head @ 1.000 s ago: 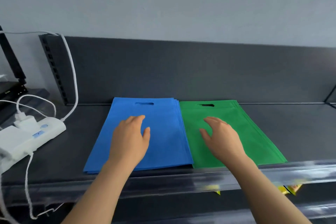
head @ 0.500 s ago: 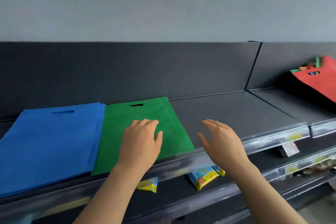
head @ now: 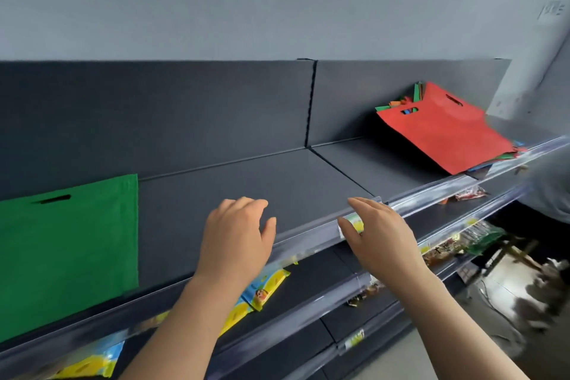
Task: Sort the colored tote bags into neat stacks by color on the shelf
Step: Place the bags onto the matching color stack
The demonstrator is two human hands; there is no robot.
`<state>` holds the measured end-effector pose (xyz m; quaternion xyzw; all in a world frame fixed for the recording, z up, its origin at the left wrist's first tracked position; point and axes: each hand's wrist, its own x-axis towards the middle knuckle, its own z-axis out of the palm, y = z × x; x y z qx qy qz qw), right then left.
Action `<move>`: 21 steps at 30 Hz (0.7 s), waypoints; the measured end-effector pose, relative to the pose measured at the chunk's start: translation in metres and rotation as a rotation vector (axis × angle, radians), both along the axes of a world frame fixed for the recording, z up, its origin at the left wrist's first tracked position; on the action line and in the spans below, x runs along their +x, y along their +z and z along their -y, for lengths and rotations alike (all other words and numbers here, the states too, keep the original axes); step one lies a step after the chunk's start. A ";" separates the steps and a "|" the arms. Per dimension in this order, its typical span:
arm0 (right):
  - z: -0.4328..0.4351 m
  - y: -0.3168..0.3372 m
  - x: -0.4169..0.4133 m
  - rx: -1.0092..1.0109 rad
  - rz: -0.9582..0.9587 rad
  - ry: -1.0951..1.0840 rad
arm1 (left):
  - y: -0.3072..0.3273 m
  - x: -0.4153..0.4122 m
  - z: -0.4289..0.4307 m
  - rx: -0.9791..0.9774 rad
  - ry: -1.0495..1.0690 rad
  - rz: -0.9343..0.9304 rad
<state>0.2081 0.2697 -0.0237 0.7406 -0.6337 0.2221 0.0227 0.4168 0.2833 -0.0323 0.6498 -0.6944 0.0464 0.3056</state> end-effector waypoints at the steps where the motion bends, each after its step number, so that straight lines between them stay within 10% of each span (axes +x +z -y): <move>1: 0.006 0.000 -0.012 -0.003 -0.003 -0.011 | 0.001 -0.011 0.009 -0.004 -0.009 0.000; 21: 0.202 0.013 -0.206 -0.033 0.038 -0.189 | 0.021 -0.205 0.233 0.026 -0.204 0.011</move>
